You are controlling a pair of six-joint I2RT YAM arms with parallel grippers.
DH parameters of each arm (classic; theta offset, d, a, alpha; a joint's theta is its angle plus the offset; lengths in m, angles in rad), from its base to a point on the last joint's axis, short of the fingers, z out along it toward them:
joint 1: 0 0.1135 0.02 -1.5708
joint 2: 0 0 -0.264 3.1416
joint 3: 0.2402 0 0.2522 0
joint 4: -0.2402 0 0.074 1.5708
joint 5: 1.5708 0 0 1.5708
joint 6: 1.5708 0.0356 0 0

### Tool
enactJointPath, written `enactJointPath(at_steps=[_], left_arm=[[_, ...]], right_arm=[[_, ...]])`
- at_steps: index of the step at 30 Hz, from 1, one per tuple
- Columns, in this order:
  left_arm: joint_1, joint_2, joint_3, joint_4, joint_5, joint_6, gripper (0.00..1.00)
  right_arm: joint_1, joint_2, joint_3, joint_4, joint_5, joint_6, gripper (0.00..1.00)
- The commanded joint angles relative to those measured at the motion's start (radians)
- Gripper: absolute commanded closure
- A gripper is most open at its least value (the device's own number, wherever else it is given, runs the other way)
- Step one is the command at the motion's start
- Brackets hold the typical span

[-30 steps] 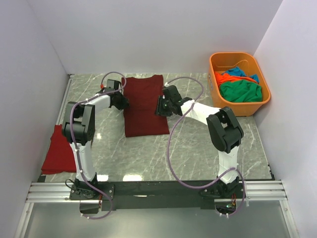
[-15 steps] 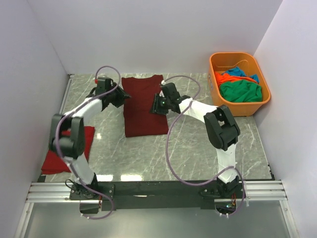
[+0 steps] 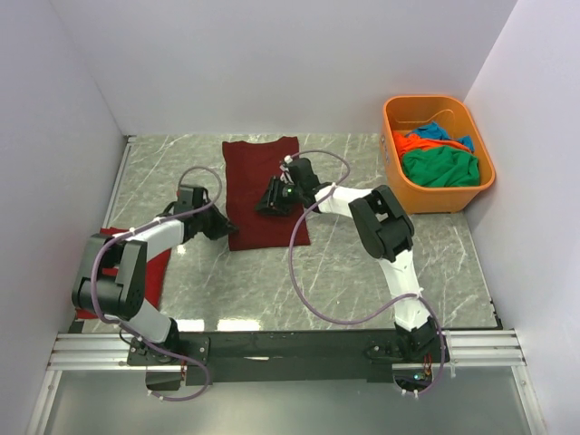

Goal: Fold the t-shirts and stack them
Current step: Fold the tshirt

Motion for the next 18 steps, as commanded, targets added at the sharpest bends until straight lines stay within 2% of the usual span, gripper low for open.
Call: enactJointPath(at_steps=[1,7,11,18], left_arm=[[-0.039,0.001,-0.01,-0.004,-0.066,-0.016,0.99],[-0.058,0.073,-0.02,-0.14,-0.186,-0.061,0.99],[-0.061,0.061,-0.033,-0.185,-0.258,-0.073,0.99],[-0.061,0.064,-0.054,-0.194,-0.249,-0.062,0.99]], right_arm=[[-0.004,0.029,0.08,0.072,-0.029,0.055,0.59],[-0.015,0.049,0.074,0.062,0.031,0.115,0.62],[-0.037,0.038,0.029,0.092,0.08,0.162,0.62],[-0.075,0.031,0.0,0.088,0.108,0.178,0.63]])
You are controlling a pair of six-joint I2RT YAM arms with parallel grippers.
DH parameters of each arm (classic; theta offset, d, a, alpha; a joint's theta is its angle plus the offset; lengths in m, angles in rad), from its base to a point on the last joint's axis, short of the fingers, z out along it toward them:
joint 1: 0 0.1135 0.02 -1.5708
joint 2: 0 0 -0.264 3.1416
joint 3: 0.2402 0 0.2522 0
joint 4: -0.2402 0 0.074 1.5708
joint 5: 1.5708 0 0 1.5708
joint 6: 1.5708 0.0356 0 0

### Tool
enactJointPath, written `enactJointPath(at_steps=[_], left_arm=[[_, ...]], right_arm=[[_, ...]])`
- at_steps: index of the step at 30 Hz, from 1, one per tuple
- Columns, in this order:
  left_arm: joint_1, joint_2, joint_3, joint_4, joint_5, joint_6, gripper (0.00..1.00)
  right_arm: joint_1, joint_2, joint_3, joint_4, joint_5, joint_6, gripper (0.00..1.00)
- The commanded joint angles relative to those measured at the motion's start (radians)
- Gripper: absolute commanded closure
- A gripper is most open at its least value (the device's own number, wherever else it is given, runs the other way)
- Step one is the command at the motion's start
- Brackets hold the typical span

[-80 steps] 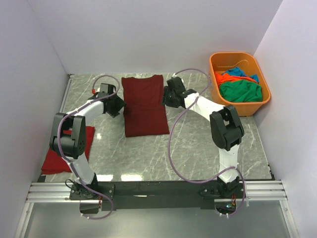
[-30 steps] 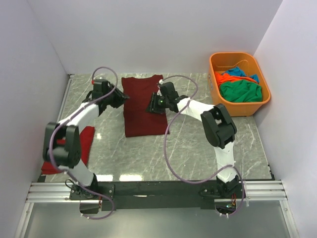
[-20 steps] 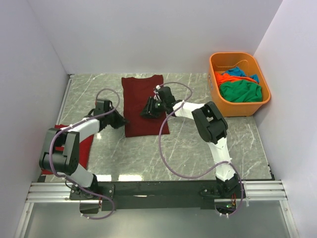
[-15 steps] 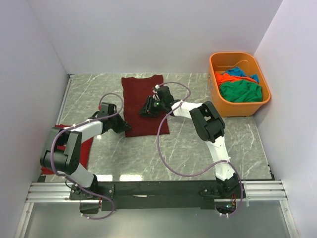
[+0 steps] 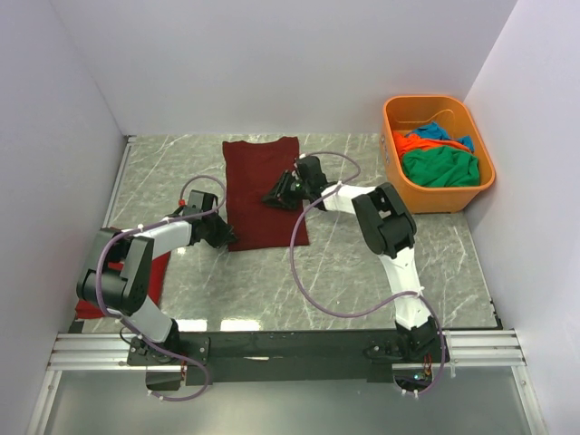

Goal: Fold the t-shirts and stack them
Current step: Fold the tshirt

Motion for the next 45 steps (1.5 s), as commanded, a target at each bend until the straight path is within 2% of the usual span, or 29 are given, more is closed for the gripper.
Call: enactJointPath(at_steps=[1,12,27,29,34,35,38,41,45], left_arm=[[0.005,0.017,-0.043,-0.108,-0.092,0.026,0.99],[0.003,-0.062,-0.026,-0.1,-0.062,0.078,0.99],[0.005,-0.091,0.001,-0.089,-0.009,0.112,0.99],[0.007,-0.098,0.024,-0.075,0.008,0.126,0.96],[0.013,-0.155,0.077,-0.074,0.034,0.147,0.78],[0.017,-0.169,0.083,-0.072,0.034,0.155,0.73],[0.037,-0.207,0.068,-0.074,0.034,0.158,0.71],[0.048,-0.22,0.031,-0.063,0.052,0.151,0.72],[0.049,-0.197,-0.018,0.006,0.098,0.143,0.78]], right_arm=[[-0.025,-0.012,0.003,0.0,0.052,-0.003,0.63],[-0.1,-0.073,0.05,-0.128,0.101,-0.136,0.63],[-0.174,-0.053,0.095,-0.223,0.088,-0.254,0.63],[-0.181,-0.07,0.102,-0.241,0.085,-0.265,0.63],[-0.186,-0.182,0.084,-0.29,0.116,-0.311,0.62],[-0.186,-0.203,0.063,-0.301,0.127,-0.319,0.62],[-0.177,-0.311,-0.046,-0.301,0.15,-0.313,0.62],[-0.16,-0.418,-0.178,-0.258,0.15,-0.297,0.62],[-0.106,-0.506,-0.301,-0.206,0.118,-0.282,0.62]])
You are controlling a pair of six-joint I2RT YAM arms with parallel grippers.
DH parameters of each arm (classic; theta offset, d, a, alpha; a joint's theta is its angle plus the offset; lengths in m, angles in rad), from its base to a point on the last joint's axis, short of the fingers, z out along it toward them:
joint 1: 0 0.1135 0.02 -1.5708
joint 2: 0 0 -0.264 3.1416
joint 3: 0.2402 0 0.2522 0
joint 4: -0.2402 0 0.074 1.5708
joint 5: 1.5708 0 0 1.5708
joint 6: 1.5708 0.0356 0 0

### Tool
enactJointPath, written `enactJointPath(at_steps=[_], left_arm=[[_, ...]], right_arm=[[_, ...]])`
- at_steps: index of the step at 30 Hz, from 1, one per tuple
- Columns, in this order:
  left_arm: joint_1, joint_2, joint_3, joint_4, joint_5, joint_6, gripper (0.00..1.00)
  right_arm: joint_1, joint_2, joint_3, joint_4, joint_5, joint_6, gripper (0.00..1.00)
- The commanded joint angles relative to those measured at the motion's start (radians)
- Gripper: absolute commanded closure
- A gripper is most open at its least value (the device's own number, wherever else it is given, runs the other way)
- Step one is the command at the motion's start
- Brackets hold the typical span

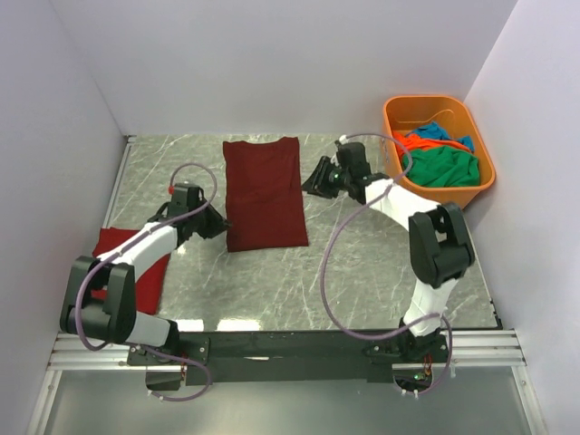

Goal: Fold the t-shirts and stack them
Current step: Fold the tshirt

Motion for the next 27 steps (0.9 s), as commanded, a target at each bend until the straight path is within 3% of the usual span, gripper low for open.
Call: enactJointPath(at_steps=[1,11,21,25,27], left_arm=[[0.0,0.02,-0.053,0.077,0.062,0.004,0.79],[0.001,0.083,-0.152,0.159,0.096,-0.016,0.88],[0.0,0.094,-0.148,0.104,0.075,0.005,0.9],[0.007,0.041,-0.123,0.024,0.03,0.015,0.84],[0.016,-0.01,-0.122,-0.006,-0.017,0.021,0.74]], right_arm=[[0.06,-0.074,-0.1,0.058,-0.009,0.001,0.62],[0.106,-0.068,-0.316,0.15,-0.085,-0.007,0.62],[0.102,-0.084,-0.419,0.093,0.014,-0.044,0.63],[0.094,-0.114,-0.434,0.088,0.051,-0.048,0.64],[0.091,-0.146,-0.448,0.064,0.083,-0.051,0.63]])
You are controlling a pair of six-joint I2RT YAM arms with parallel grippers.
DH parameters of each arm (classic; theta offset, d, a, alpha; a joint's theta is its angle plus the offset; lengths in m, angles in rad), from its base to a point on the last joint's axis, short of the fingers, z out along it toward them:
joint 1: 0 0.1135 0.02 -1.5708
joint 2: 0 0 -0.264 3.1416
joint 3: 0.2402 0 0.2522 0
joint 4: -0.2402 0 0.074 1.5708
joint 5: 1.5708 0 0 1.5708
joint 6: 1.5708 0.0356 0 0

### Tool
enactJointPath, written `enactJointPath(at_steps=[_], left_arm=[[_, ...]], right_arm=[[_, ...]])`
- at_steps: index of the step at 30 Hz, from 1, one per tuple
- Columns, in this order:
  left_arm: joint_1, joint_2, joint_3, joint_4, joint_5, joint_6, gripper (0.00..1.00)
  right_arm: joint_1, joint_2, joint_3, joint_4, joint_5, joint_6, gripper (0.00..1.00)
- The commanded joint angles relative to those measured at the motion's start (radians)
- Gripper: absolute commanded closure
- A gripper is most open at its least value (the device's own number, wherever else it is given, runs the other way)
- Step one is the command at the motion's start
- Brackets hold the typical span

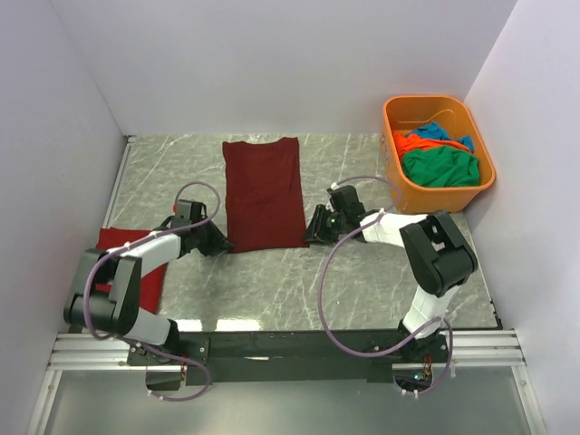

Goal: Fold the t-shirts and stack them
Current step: Fold the tshirt

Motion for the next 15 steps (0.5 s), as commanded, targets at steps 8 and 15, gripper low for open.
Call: enactJointPath(at_steps=[8,15], left_arm=[[0.029,-0.094,-0.013,-0.078,-0.051,0.044,0.65],[0.029,-0.048,-0.035,-0.009,-0.002,0.03,0.66]], right_arm=[[-0.01,-0.088,-0.074,-0.044,0.117,-0.035,0.57],[-0.01,-0.073,-0.091,0.002,0.093,-0.007,0.56]])
